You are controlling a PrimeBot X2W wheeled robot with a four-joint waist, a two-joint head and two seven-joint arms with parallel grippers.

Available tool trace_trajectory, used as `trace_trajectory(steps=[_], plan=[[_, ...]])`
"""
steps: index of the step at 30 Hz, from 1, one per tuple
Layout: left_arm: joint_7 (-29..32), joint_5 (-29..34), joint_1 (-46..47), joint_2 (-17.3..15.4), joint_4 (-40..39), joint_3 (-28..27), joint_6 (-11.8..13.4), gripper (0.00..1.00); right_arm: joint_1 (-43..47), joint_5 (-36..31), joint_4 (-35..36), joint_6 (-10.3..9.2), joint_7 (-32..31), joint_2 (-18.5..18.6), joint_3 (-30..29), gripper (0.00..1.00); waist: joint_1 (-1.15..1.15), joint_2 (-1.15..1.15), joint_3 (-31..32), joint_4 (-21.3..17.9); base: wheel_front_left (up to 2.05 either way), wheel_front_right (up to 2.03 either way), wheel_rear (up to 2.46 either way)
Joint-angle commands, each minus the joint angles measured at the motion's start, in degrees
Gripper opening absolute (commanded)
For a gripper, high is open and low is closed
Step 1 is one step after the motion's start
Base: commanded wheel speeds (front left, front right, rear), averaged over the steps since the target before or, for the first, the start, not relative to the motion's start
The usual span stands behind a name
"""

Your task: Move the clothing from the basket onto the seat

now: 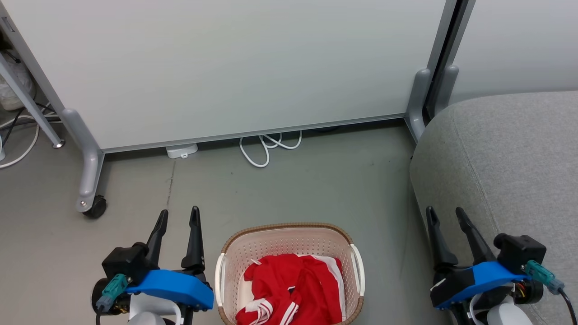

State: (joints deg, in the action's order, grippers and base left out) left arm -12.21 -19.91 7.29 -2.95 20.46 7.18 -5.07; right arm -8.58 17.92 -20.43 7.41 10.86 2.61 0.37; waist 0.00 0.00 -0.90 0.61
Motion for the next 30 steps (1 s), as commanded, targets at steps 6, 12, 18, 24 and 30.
trace_trajectory(steps=[6,12,18,24,30], plan=[[-1.13,2.43,1.35,0.04,0.30,0.25,-0.40,1.00,-1.21,-3.36,-0.49,0.12,1.14,0.40,0.33,1.00,0.00,0.00,-0.07,-0.02,0.00,0.00,0.00],[-1.64,3.80,1.44,0.06,0.85,0.42,-0.43,1.00,-1.29,-5.31,-0.84,0.12,1.74,0.40,0.40,1.00,0.00,0.00,0.07,-0.01,0.00,0.00,0.00],[-2.23,5.00,1.43,0.07,1.20,1.00,-0.40,1.00,-1.59,-7.26,-1.31,0.12,2.48,0.41,0.61,1.00,0.00,0.00,0.22,0.02,0.00,0.00,0.00],[-2.82,6.67,1.42,0.06,1.63,1.41,-0.20,1.00,-1.64,-9.20,-1.75,0.13,3.00,0.42,0.90,1.00,0.00,0.00,0.25,0.01,0.00,0.00,0.00],[-3.07,7.07,1.39,0.06,1.75,1.19,-0.25,1.00,-1.76,-9.07,-2.22,0.09,3.52,0.42,1.22,1.00,0.00,0.00,0.09,-0.16,0.00,0.00,0.00]])
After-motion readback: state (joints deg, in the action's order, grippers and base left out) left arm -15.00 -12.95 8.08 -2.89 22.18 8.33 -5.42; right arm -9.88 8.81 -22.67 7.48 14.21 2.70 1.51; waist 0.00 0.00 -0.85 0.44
